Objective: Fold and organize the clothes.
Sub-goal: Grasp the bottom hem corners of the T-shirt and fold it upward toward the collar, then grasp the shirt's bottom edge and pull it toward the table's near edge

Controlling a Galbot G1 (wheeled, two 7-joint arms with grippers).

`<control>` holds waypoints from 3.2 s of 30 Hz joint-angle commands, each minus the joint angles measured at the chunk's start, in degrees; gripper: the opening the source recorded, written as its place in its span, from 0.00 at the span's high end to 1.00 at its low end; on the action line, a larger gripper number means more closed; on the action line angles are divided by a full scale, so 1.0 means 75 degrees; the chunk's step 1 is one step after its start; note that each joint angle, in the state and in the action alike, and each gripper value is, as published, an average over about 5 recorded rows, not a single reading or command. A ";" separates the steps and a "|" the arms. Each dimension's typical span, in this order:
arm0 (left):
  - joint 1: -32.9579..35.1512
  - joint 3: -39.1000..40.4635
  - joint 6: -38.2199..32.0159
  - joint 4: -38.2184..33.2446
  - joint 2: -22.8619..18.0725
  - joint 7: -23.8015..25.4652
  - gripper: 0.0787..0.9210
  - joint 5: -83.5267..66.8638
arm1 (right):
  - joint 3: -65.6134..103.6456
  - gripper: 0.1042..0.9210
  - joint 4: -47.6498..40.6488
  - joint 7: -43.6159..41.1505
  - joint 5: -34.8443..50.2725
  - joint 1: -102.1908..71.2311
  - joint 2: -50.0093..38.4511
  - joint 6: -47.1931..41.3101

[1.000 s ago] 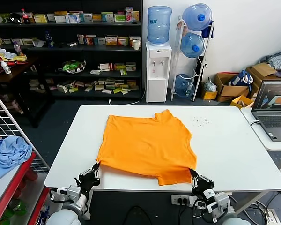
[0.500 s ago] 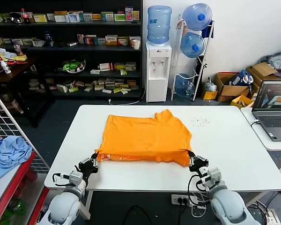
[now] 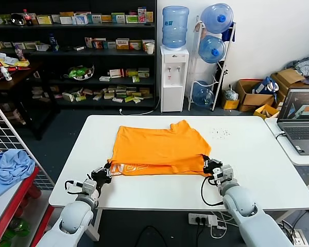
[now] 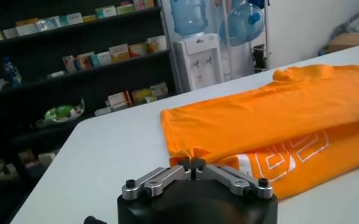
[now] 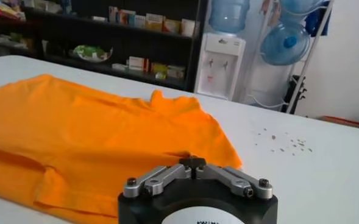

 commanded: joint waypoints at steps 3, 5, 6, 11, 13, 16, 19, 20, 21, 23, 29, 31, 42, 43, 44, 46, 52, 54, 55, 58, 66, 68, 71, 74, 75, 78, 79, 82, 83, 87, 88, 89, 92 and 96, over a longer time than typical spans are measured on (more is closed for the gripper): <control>0.0092 0.0086 -0.0005 -0.0338 0.0094 0.0011 0.86 -0.0656 | 0.0015 0.73 0.0650 0.0058 0.0645 -0.0122 -0.0282 -0.0696; 0.0228 0.0038 0.0010 -0.0493 0.0121 -0.0006 0.79 -0.0801 | 0.0186 0.65 0.0943 0.0080 0.0772 -0.0403 -0.0396 -0.0892; 0.0306 0.0018 0.0030 -0.0582 0.0139 -0.0018 0.76 -0.0857 | 0.0287 0.61 0.1081 0.0073 0.0793 -0.0575 -0.0461 -0.0979; 0.0610 -0.0082 0.0269 -0.0890 0.0166 -0.0170 0.59 -0.1032 | 0.0721 0.42 0.1465 -0.0079 0.0658 -0.1343 -0.0733 -0.1149; 0.0677 -0.0123 0.0397 -0.0931 0.0147 -0.0261 0.51 -0.1148 | 0.0840 0.36 0.1476 -0.0153 0.0606 -0.1508 -0.0777 -0.1153; 0.0725 -0.0170 0.0559 -0.0912 0.0108 -0.0391 0.41 -0.1359 | 0.0920 0.25 0.1392 -0.0283 0.0491 -0.1611 -0.0782 -0.1139; 0.0738 -0.0221 0.0658 -0.0855 0.0055 -0.0519 0.31 -0.1530 | 0.0871 0.16 0.1217 -0.0406 0.0297 -0.1589 -0.0733 -0.1087; 0.0741 -0.0240 0.0678 -0.0838 0.0040 -0.0556 0.28 -0.1573 | 0.0837 0.14 0.1154 -0.0439 0.0230 -0.1569 -0.0710 -0.1056; 0.0744 -0.0260 0.0691 -0.0820 0.0029 -0.0589 0.25 -0.1616 | 0.0794 0.14 0.1094 -0.0470 0.0161 -0.1542 -0.0680 -0.1017; 0.0747 -0.0299 0.0708 -0.0776 0.0020 -0.0643 0.18 -0.1724 | 0.0701 0.12 0.0998 -0.0529 0.0050 -0.1481 -0.0619 -0.0940; 0.0634 -0.0372 0.0706 -0.0455 0.0001 -0.0725 0.12 -0.2299 | 0.0481 0.13 0.0807 -0.0610 -0.0113 -0.1270 -0.0487 -0.0815; 0.0553 -0.0360 0.0719 -0.0321 -0.0030 -0.0723 0.12 -0.2405 | 0.0442 0.16 0.0769 -0.0614 -0.0121 -0.1226 -0.0486 -0.0822; 0.0311 -0.0244 0.0678 0.0135 -0.0186 -0.0574 0.16 -0.2379 | 0.0329 0.49 0.0709 -0.0633 -0.0203 -0.1139 -0.0529 -0.0822; 0.0308 -0.0242 0.0671 0.0130 -0.0181 -0.0561 0.19 -0.2374 | 0.0333 0.53 0.0716 -0.0629 -0.0213 -0.1146 -0.0536 -0.0821; 0.0306 -0.0242 0.0665 0.0126 -0.0179 -0.0551 0.23 -0.2373 | 0.0338 0.56 0.0723 -0.0624 -0.0223 -0.1154 -0.0544 -0.0822; 0.0304 -0.0248 0.0656 0.0123 -0.0181 -0.0522 0.30 -0.2360 | 0.0356 0.63 0.0748 -0.0601 -0.0234 -0.1173 -0.0561 -0.0846; 0.0336 -0.0269 0.0636 0.0105 -0.0183 -0.0374 0.50 -0.2326 | 0.0413 0.85 0.0858 -0.0538 -0.0229 -0.1216 -0.0600 -0.0969; 0.0358 -0.0276 0.0633 0.0067 -0.0180 -0.0330 0.57 -0.2313 | 0.0433 0.91 0.0881 -0.0526 -0.0226 -0.1226 -0.0616 -0.0981; 0.0378 -0.0281 0.0631 0.0038 -0.0173 -0.0311 0.60 -0.2304 | 0.0448 0.94 0.0884 -0.0522 -0.0223 -0.1230 -0.0624 -0.0979; 0.0473 -0.0297 0.0633 -0.0117 -0.0107 -0.0288 0.71 -0.2293 | 0.0509 0.98 0.0906 -0.0507 -0.0207 -0.1263 -0.0669 -0.0960; 0.0896 -0.0383 0.0718 -0.0896 0.0313 -0.0282 0.96 -0.2400 | 0.0819 0.98 0.1391 -0.0421 -0.0105 -0.1721 -0.1042 -0.1070; 0.1015 -0.0415 0.0763 -0.1100 0.0424 -0.0293 0.98 -0.2456 | 0.0946 0.98 0.1562 -0.0368 -0.0083 -0.1917 -0.1123 -0.1131; 0.1254 -0.0439 0.0839 -0.1445 0.0607 -0.0316 0.98 -0.2529 | 0.1172 0.98 0.1932 -0.0257 -0.0013 -0.2295 -0.1247 -0.1240; 0.1649 -0.0456 0.0895 -0.1833 0.0779 -0.0346 0.98 -0.2529 | 0.1442 0.98 0.2393 -0.0104 0.0141 -0.2783 -0.1385 -0.1363; 0.1813 -0.0463 0.0904 -0.1955 0.0819 -0.0360 0.98 -0.2514 | 0.1542 0.98 0.2549 -0.0043 0.0206 -0.2964 -0.1424 -0.1409; 0.2314 -0.0482 0.0912 -0.2286 0.0888 -0.0394 0.98 -0.2418 | 0.1844 0.98 0.2982 0.0115 0.0366 -0.3523 -0.1498 -0.1533; 0.2468 -0.0487 0.0914 -0.2373 0.0894 -0.0403 0.98 -0.2372 | 0.1921 0.98 0.3117 0.0153 0.0402 -0.3698 -0.1511 -0.1569; 0.2936 -0.0473 0.0914 -0.2603 0.0891 -0.0432 0.98 -0.2211 | 0.2092 0.98 0.3521 0.0261 0.0517 -0.4229 -0.1511 -0.1710; 0.3063 -0.0460 0.0911 -0.2652 0.0879 -0.0437 0.98 -0.2156 | 0.2123 0.98 0.3643 0.0295 0.0534 -0.4378 -0.1498 -0.1765; 0.3362 -0.0423 0.0898 -0.2721 0.0781 -0.0444 0.98 -0.1922 | 0.2160 0.98 0.3916 0.0386 0.0441 -0.4778 -0.1414 -0.1920; 0.3379 -0.0424 0.0896 -0.2715 0.0753 -0.0449 0.98 -0.1856 | 0.2157 0.98 0.3933 0.0399 0.0410 -0.4810 -0.1390 -0.1933; 0.3377 -0.0429 0.0892 -0.2709 0.0729 -0.0453 0.98 -0.1795 | 0.2151 0.98 0.3935 0.0416 0.0386 -0.4819 -0.1364 -0.1942; 0.3302 -0.0461 0.0882 -0.2715 0.0694 -0.0459 0.98 -0.1651 | 0.2136 0.97 0.3893 0.0444 0.0361 -0.4749 -0.1312 -0.1939; 0.3137 -0.0508 0.0974 -0.2790 0.0732 -0.0461 0.89 -0.1708 | 0.2145 0.87 0.3846 0.0449 0.0383 -0.4636 -0.1330 -0.1962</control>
